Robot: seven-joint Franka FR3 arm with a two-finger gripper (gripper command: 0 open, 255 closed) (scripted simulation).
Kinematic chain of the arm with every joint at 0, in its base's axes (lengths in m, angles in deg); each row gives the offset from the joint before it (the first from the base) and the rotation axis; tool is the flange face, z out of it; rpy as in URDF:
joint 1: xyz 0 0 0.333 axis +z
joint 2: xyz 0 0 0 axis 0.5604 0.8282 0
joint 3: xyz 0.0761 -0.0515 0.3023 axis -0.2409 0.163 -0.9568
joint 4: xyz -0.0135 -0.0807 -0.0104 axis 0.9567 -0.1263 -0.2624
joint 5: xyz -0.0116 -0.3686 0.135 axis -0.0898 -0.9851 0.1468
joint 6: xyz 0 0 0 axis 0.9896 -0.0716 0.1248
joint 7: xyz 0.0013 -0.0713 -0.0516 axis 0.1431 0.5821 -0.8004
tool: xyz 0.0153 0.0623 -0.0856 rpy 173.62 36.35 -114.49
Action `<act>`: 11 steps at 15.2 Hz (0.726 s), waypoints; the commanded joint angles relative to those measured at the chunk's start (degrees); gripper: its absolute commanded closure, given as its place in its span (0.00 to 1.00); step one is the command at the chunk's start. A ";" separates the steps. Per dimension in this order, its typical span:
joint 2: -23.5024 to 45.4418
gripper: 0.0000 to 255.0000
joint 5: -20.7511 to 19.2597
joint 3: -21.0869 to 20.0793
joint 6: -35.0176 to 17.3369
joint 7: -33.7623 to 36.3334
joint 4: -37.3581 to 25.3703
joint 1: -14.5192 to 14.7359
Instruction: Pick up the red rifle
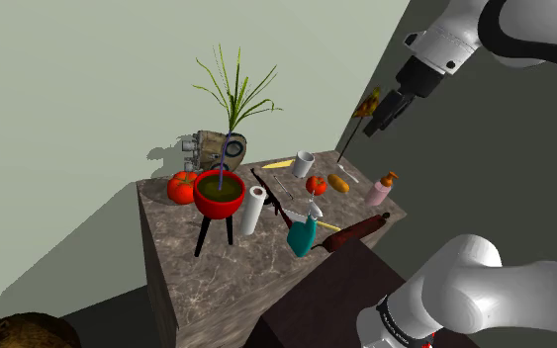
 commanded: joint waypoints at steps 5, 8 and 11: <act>3.02 0.00 -0.14 -0.22 -7.63 0.62 4.97 -0.50; 6.13 0.00 -0.21 -0.36 -13.46 1.08 7.96 -0.85; 9.97 0.00 -0.26 -0.44 -19.35 1.55 10.28 -1.16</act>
